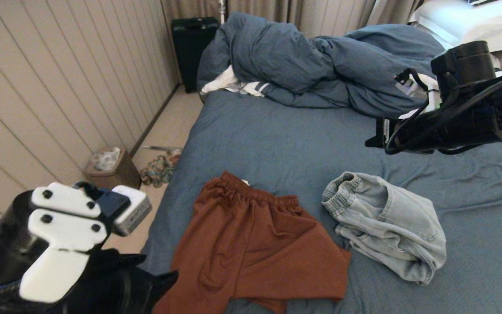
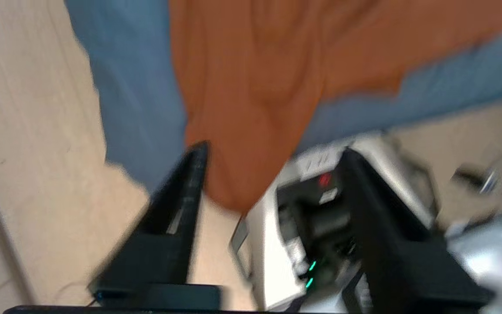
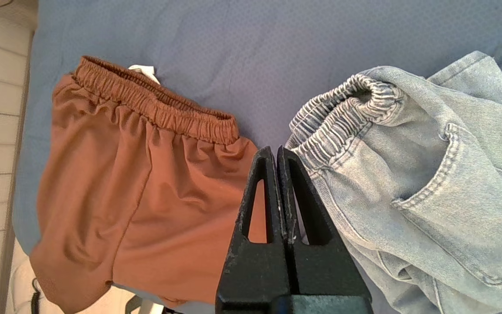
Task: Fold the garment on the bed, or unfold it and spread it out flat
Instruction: Unford the brown shorts
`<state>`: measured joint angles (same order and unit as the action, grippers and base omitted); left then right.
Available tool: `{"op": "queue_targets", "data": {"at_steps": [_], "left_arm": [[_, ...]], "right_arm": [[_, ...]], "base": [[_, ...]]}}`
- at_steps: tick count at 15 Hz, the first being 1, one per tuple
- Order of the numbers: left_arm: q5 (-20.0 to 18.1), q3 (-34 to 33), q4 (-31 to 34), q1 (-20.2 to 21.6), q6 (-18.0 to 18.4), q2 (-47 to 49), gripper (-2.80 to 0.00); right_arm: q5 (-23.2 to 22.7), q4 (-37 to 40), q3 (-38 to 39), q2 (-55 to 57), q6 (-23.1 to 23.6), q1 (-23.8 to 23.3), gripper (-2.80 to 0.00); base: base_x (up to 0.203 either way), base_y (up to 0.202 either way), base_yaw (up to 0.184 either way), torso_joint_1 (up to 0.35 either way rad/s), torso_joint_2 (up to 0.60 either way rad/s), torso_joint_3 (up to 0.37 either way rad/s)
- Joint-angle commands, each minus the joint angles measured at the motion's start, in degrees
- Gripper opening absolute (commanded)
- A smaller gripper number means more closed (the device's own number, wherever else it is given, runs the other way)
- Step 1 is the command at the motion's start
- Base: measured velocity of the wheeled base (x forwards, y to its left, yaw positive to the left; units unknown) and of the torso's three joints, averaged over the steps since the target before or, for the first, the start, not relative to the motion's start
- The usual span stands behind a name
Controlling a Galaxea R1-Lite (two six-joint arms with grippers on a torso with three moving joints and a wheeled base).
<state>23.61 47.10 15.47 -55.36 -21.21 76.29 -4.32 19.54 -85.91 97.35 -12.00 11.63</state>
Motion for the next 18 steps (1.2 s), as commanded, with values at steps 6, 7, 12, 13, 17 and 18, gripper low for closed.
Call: {"op": "queue_targets", "data": {"at_steps": [6, 7, 12, 13, 17, 18], "left_arm": [[-5.18, 28.88, -4.68, 11.75, -0.21, 31.47, -2.8], [-6.38, 32.49, -4.91, 14.12, 0.36, 35.09, -2.8], [-9.32, 40.75, -12.12, 22.78, 6.98, 47.34, 0.0], [-9.19, 41.68, -16.23, 23.87, 8.65, 50.02, 0.0], [-5.91, 43.76, -30.73, 25.78, 18.47, 57.67, 0.0], [-5.31, 44.21, -32.44, 25.84, 20.06, 59.06, 0.0]], "right_arm": [[-0.08, 0.15, 0.85, -0.05, 0.29, 0.06, -2.8], [-0.25, 0.15, 1.27, -0.14, 0.63, 0.06, -2.8], [-0.22, 0.06, 1.27, 0.91, 0.84, -0.03, -2.8], [-0.19, 0.06, 1.27, 1.18, 0.84, -0.03, -2.8], [-0.11, 0.03, 1.36, 3.11, 0.93, 0.31, -2.8], [-0.08, -0.03, 1.36, 3.38, 0.93, 0.32, -2.8]], "base": [[0.0, 0.0, 0.0, 0.0, 0.0, 0.0], [0.0, 0.0, 0.0, 0.0, 0.0, 0.0], [0.0, 0.0, 0.0, 0.0, 0.0, 0.0], [0.0, 0.0, 0.0, 0.0, 0.0, 0.0], [0.0, 0.0, 0.0, 0.0, 0.0, 0.0], [0.0, 0.0, 0.0, 0.0, 0.0, 0.0]]}}
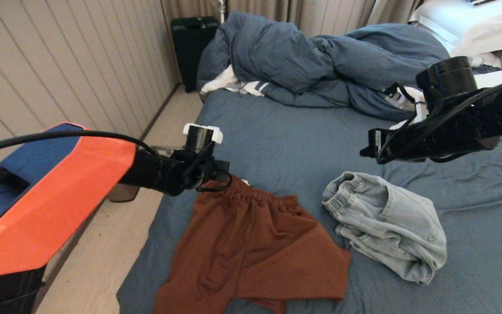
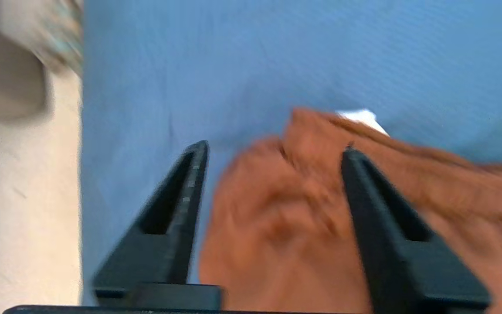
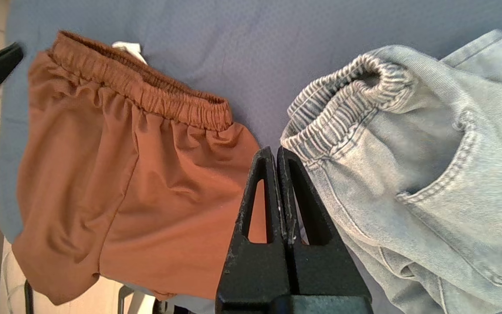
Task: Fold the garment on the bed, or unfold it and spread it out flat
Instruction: Unford the brown shorts
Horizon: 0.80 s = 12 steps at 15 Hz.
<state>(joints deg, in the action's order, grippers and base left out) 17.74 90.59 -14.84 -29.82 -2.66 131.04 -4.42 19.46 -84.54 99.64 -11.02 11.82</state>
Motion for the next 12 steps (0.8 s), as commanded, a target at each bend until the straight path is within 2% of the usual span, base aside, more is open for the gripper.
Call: {"op": "queue_targets", "data": {"at_steps": [1, 4, 8, 10, 11, 12], "left_arm": [[0.79, 1.31, -3.78, 0.46, 2.62, 5.78, 0.0], [0.88, 3.1, -5.86, 1.3, 4.3, 10.4, 0.0], [0.29, 4.8, -5.51, 1.96, 4.33, 13.14, 0.0], [0.28, 8.08, -5.22, 2.33, 4.33, 15.28, 0.0], [0.28, 8.73, -4.54, 2.74, 4.33, 15.91, -0.55], [0.13, 8.73, -4.09, 2.75, 4.17, 15.58, -2.8]], "right_arm": [[0.02, 0.06, -0.01, 1.35, -0.05, 0.13, -2.8], [0.02, 0.06, -0.01, 2.12, 0.03, 0.22, -2.8], [0.11, 0.06, -0.35, 4.53, 0.56, 0.22, -2.8], [0.11, -0.1, -0.42, 4.94, 0.56, 0.22, -2.8], [0.18, -1.25, -0.16, 5.15, 0.56, 0.14, -2.8], [0.27, -2.91, 0.09, 5.32, 0.56, 0.13, -2.8]], "base": [[0.0, 0.0, 0.0, 0.0, 0.0, 0.0], [0.0, 0.0, 0.0, 0.0, 0.0, 0.0], [0.0, 0.0, 0.0, 0.0, 0.0, 0.0], [0.0, 0.0, 0.0, 0.0, 0.0, 0.0], [0.0, 0.0, 0.0, 0.0, 0.0, 0.0], [0.0, 0.0, 0.0, 0.0, 0.0, 0.0]]}}
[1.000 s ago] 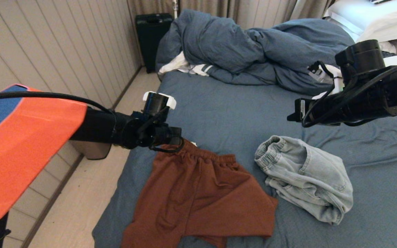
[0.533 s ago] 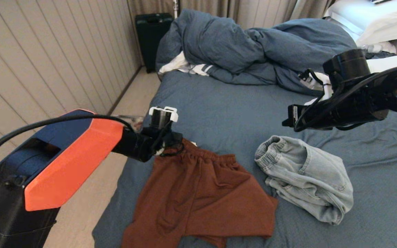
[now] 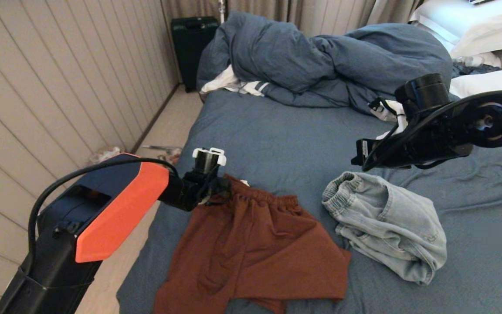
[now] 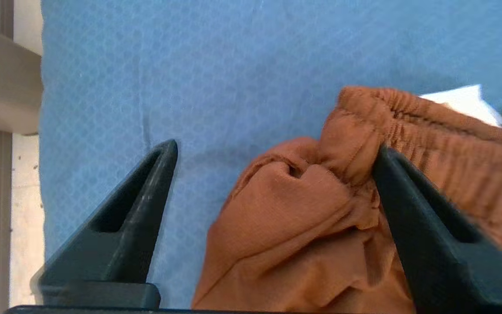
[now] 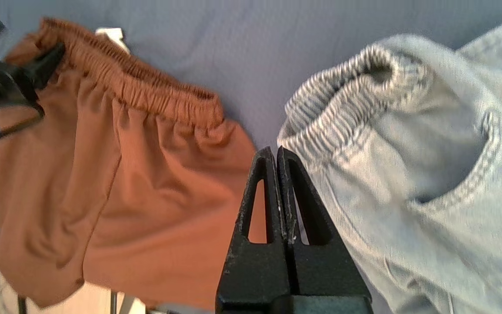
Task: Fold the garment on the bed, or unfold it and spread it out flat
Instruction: Unford the brown shorts
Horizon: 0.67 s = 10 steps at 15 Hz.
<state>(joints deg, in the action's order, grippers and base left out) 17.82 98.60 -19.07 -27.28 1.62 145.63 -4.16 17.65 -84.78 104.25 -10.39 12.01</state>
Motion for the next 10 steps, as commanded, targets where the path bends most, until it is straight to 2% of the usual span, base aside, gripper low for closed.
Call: {"op": "queue_targets", "data": {"at_steps": [1, 6, 10], "left_arm": [[-0.22, 0.71, 0.17, 0.21, -0.21, 0.81, -2.8], [-0.94, 1.56, 0.13, 1.18, -1.4, -0.88, -2.8], [-0.94, 6.34, 3.11, 4.83, -3.43, -4.12, -2.8]], "right_arm": [[0.03, -2.06, 0.82, 0.85, -0.07, -0.05, -2.8], [0.11, -2.1, 0.93, 1.22, -0.16, 0.03, -2.8], [0.16, -2.1, 1.11, 1.09, -0.16, 0.12, -2.8]], "base": [[0.0, 0.0, 0.0, 0.0, 0.0, 0.0], [0.0, 0.0, 0.0, 0.0, 0.0, 0.0], [0.0, 0.0, 0.0, 0.0, 0.0, 0.0]]}}
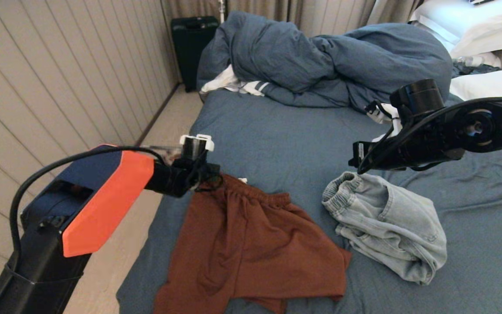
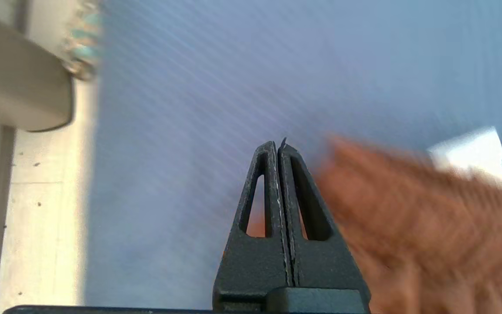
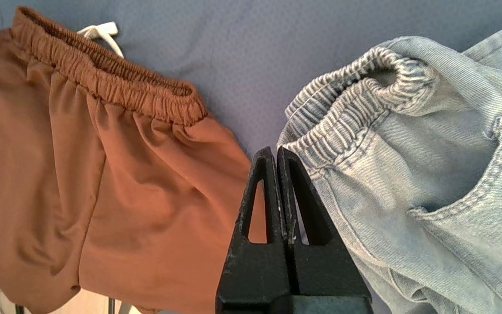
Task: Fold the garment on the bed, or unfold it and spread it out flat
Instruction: Unford the brown shorts
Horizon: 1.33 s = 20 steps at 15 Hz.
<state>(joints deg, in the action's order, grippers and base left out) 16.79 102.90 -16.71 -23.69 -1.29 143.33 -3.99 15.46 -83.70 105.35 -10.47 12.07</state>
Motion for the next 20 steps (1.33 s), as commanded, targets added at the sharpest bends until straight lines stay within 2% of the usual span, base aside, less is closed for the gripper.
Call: {"op": "queue_targets", "data": {"at_steps": [1, 4, 9, 10, 11, 14, 20], "left_arm": [[0.09, 4.11, 2.53, 2.29, -1.49, -2.18, -2.8], [0.01, 7.23, 6.8, 3.91, -3.57, -1.81, -2.8], [0.09, 5.83, 8.9, 1.7, -5.03, -1.64, -2.8], [0.03, 5.62, 9.73, 1.34, -5.49, -1.56, -2.13], [-0.2, 5.3, 10.37, 1.06, -5.86, -1.6, 0.0], [-3.23, 4.49, 11.16, 0.5, -6.45, -1.22, 0.0], [-4.05, 4.59, 11.35, -0.33, -6.45, 1.37, 0.0]], "right_arm": [[0.03, 0.1, 0.03, 0.03, -0.08, 0.06, -2.8], [0.03, 0.04, 0.12, 0.21, -0.08, 0.68, -2.8], [0.09, 0.1, 0.12, 0.21, -0.08, 0.68, -2.8], [0.03, 0.1, 0.12, 0.21, -0.08, 0.68, -2.8], [0.03, 0.1, 0.12, 0.21, -0.08, 0.68, -2.8], [0.03, 0.1, 0.12, 0.29, -0.08, 0.68, -2.8], [0.03, 0.1, 0.2, 0.38, -0.08, 0.68, -2.8]], "base": [[0.0, 0.0, 0.0, 0.0, 0.0, 0.0], [0.0, 0.0, 0.0, 0.0, 0.0, 0.0], [0.0, 0.0, 0.0, 0.0, 0.0, 0.0], [0.0, 0.0, 0.0, 0.0, 0.0, 0.0], [0.0, 0.0, 0.0, 0.0, 0.0, 0.0], [0.0, 0.0, 0.0, 0.0, 0.0, 0.0], [0.0, 0.0, 0.0, 0.0, 0.0, 0.0]]}}
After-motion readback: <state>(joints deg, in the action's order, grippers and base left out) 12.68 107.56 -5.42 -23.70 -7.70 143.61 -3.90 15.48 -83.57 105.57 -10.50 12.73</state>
